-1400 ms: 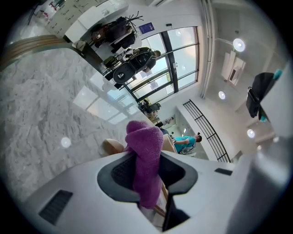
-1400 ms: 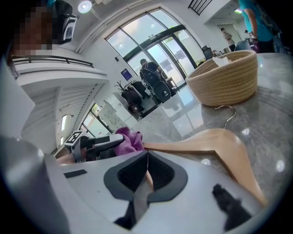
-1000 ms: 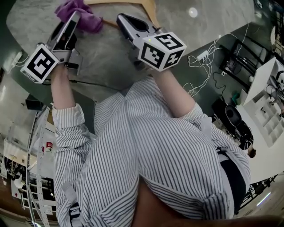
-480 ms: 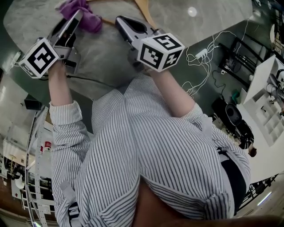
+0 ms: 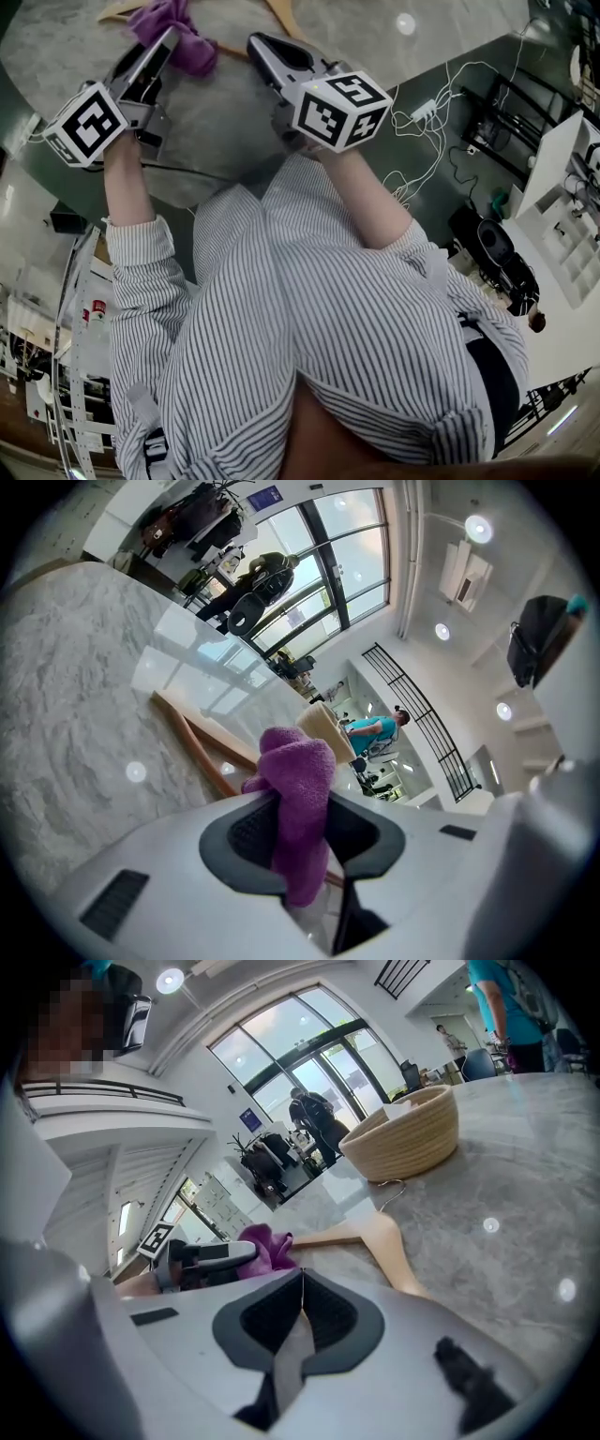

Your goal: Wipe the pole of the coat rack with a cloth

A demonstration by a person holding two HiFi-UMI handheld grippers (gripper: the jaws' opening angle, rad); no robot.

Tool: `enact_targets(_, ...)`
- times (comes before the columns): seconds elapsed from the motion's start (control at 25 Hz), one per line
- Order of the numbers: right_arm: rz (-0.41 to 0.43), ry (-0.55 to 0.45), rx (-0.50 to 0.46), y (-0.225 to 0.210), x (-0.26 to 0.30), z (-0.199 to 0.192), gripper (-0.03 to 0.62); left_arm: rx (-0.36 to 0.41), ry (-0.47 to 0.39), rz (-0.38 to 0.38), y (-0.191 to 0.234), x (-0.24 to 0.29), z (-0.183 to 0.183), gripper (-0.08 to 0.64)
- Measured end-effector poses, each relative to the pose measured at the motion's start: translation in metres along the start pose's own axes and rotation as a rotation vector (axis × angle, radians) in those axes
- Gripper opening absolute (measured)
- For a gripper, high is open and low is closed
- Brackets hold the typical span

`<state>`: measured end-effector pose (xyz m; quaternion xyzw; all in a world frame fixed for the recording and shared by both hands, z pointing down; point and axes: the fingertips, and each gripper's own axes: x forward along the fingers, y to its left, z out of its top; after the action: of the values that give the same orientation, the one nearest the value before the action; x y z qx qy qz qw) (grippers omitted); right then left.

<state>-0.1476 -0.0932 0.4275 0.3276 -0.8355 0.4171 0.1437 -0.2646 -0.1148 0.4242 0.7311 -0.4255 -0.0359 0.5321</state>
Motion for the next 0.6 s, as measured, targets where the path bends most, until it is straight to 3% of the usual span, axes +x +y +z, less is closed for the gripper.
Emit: enact_targets(0.6, -0.019, -0.028, 0.002, -0.029, -0.042, -0.007, 0.015, 0.045, 0.089, -0.025, -0.031, 0.023, -0.051, 0.126)
